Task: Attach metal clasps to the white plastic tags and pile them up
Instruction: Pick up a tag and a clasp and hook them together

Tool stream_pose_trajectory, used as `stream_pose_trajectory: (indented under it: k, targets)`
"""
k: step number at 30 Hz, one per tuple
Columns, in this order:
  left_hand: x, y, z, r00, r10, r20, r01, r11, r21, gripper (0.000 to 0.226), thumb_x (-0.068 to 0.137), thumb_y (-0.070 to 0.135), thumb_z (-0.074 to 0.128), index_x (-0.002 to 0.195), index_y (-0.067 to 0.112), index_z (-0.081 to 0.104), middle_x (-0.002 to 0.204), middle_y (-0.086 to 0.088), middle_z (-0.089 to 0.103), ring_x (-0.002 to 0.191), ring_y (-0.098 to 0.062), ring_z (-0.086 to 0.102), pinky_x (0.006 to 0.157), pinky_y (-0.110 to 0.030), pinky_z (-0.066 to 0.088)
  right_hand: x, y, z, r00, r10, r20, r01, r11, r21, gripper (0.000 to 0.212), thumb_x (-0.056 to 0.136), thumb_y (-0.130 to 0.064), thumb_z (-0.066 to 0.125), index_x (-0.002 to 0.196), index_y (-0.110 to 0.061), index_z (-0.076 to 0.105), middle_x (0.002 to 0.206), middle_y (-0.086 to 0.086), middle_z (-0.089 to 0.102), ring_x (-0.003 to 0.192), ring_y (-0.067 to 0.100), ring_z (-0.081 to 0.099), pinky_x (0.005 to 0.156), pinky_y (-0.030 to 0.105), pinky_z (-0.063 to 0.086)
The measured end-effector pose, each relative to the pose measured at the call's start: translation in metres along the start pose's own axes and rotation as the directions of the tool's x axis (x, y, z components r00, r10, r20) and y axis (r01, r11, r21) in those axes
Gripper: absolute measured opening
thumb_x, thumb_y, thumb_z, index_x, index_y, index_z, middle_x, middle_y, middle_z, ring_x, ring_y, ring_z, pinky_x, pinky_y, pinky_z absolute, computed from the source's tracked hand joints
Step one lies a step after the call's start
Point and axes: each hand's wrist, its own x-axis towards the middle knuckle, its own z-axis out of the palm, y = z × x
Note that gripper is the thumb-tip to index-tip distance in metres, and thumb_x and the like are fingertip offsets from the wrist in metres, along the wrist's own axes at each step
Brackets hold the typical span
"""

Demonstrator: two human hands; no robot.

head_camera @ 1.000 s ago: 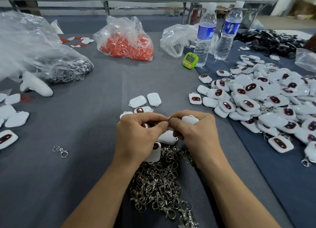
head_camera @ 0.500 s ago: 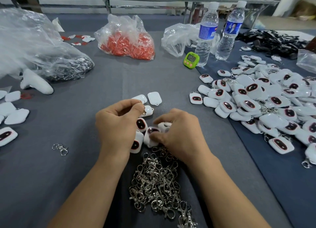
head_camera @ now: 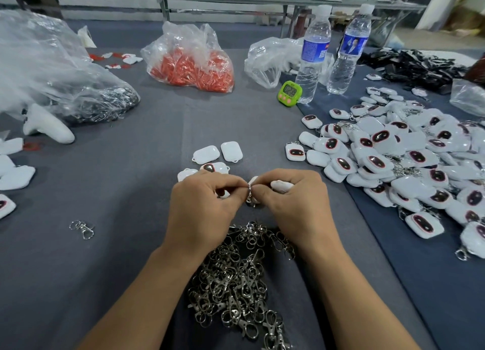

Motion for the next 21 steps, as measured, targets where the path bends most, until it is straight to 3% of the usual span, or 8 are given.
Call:
stream_pose_trajectory:
  k: [4,7,11,13,17,21]
  targets:
    - [0.001,0.000,-0.001,0.997,-0.066,0.029,0.067,0.996,-0.063,0.022,0.070,0.037,0.080,0.072,0.057,0.070,0.071,0.031,0.068,0.071,-0.010,0.065,0.060,-0.014,0.047,0.000,0.002,0.000,1.000,-0.017,0.017,0.016,0.999,0.040,0.010,0.075,-0.029,0.072,0.080,-0.037,0.077,0.069,-0.014,0.074,0.068,0.005,0.071,0.067,0.025,0.057]
    - [0.001,-0.003,-0.003,0.993,-0.086,0.086,0.094,0.991,-0.099,0.034,0.071,0.024,0.089,0.067,0.054,0.073,0.066,0.028,0.069,0.061,-0.004,0.065,0.054,-0.009,0.044,0.001,0.004,-0.001,0.999,-0.018,0.027,0.016,0.998,0.056,0.012,0.082,-0.018,0.075,0.078,-0.028,0.079,0.068,-0.008,0.075,0.067,0.012,0.072,0.069,0.036,0.060]
    - [0.002,-0.005,-0.003,0.986,-0.069,0.154,0.091,0.986,-0.140,0.030,0.072,0.014,0.088,0.066,0.040,0.075,0.055,0.027,0.063,0.046,0.008,0.051,0.048,-0.001,0.033,0.001,0.005,-0.001,0.998,-0.044,0.044,0.042,0.998,0.055,0.013,0.084,-0.015,0.075,0.078,-0.027,0.079,0.069,-0.007,0.075,0.068,0.014,0.072,0.072,0.041,0.061]
    - [0.002,-0.006,-0.001,0.981,-0.085,0.173,0.116,0.977,-0.178,0.019,0.070,0.020,0.087,0.069,0.036,0.078,0.056,0.022,0.065,0.045,0.005,0.050,0.048,-0.004,0.033,0.001,0.005,-0.001,0.997,-0.064,0.044,0.061,0.996,0.061,0.011,0.083,-0.018,0.074,0.078,-0.027,0.079,0.069,-0.008,0.075,0.069,0.014,0.071,0.072,0.041,0.061]
    - [0.004,-0.011,0.000,0.960,-0.145,0.239,0.211,0.936,-0.281,0.009,0.065,0.035,0.079,0.074,0.036,0.078,0.063,0.005,0.072,0.054,-0.009,0.054,0.052,-0.026,0.042,0.000,0.004,-0.002,0.994,-0.099,0.051,0.095,0.992,0.088,0.011,0.081,-0.018,0.073,0.078,-0.026,0.078,0.069,-0.007,0.074,0.066,0.012,0.070,0.068,0.037,0.059]
    - [0.005,-0.012,-0.001,0.954,-0.134,0.266,0.215,0.928,-0.304,0.010,0.062,0.038,0.073,0.070,0.034,0.078,0.064,0.005,0.072,0.056,-0.011,0.055,0.054,-0.029,0.044,0.000,0.003,-0.001,0.990,-0.125,0.062,0.119,0.989,0.092,0.012,0.081,-0.016,0.072,0.077,-0.026,0.078,0.069,-0.008,0.074,0.067,0.011,0.070,0.069,0.036,0.059]
